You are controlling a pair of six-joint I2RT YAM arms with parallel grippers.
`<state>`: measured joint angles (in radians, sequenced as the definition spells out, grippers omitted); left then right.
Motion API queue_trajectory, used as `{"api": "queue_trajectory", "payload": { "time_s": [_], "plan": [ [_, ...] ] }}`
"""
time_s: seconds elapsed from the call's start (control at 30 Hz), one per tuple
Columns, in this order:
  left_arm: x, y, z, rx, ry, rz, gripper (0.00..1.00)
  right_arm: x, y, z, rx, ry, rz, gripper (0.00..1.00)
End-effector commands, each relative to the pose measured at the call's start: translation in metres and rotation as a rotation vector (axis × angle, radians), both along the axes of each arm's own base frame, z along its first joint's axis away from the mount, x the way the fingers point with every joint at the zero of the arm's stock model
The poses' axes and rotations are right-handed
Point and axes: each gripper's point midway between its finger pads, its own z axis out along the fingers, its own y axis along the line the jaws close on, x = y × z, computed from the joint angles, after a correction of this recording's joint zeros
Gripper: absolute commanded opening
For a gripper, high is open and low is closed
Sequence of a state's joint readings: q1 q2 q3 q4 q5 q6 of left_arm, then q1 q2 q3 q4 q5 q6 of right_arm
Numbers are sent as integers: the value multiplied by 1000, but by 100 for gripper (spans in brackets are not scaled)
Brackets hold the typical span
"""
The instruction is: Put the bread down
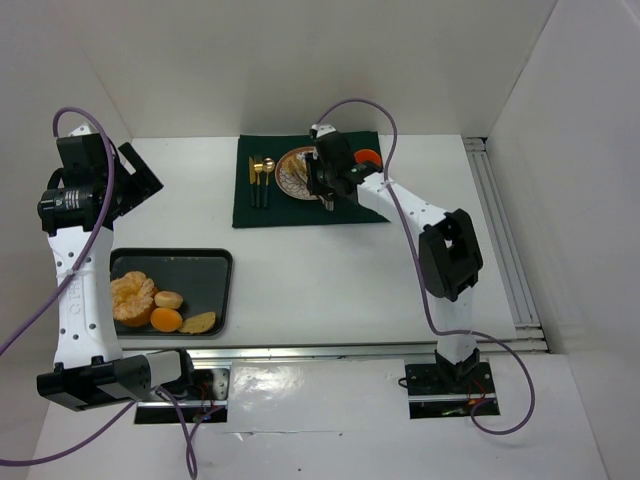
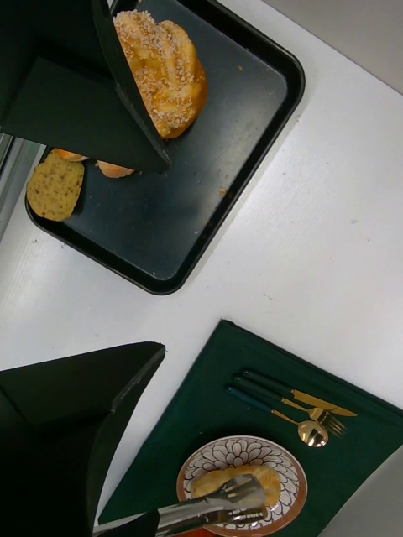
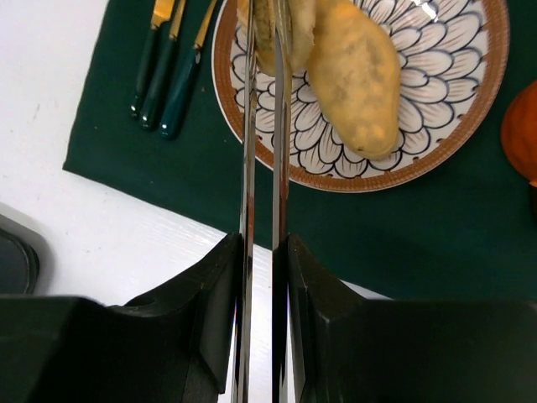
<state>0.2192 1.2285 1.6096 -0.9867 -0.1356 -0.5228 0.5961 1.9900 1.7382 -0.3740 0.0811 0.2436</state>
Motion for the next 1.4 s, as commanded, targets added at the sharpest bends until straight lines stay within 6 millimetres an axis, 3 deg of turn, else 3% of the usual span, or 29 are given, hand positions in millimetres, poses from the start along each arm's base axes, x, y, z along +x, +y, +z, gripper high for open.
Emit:
{"api": "queue_trajectory", "payload": {
  "time_s": [0.0,0.13,0.17,0.23,0.3,0.37,0.4,0.5,0.77,0.93,1.0,1.1,1.13,1.27,1.3,1.37],
  "plan": [
    [6,2,15,27,-47,-12,95,17,18,33,81,-84,40,18],
    [6,2,11,25,-38,-13,95,15,23,22,77,-63,44,21],
    [6,2,11,25,-38,-13,95,14,23,12,63,-41,43,25],
    [6,2,11,25,-38,-13,95,14,23,12,63,-41,43,33],
    [6,-1,11,25,-38,-22,95,6,24,24,76,-61,54,46],
    [6,-1,11,25,-38,-22,95,3,21,35,82,-80,46,47],
    [6,-1,11,25,-38,-22,95,2,20,53,103,-111,46,48],
    [6,-1,11,25,-38,-22,95,-4,18,80,122,-158,37,52],
    [4,-3,10,19,-39,-29,95,-29,16,115,139,-200,45,56],
    [4,-5,11,16,-49,-36,95,-23,10,96,102,-189,5,52],
    [4,-5,11,16,-49,-36,95,-12,1,77,82,-166,-20,52],
    [4,-5,11,16,-49,-36,95,-3,2,58,59,-128,-21,52],
    [4,-5,11,16,-49,-36,95,-2,3,64,66,-137,-21,52],
    [4,-5,11,16,-49,-36,95,-15,9,59,91,-127,12,52],
    [4,-5,11,16,-49,-36,95,-22,15,69,111,-135,39,52],
    [4,-5,14,18,-58,-36,95,-37,20,65,116,-114,78,52]
  ]
}}
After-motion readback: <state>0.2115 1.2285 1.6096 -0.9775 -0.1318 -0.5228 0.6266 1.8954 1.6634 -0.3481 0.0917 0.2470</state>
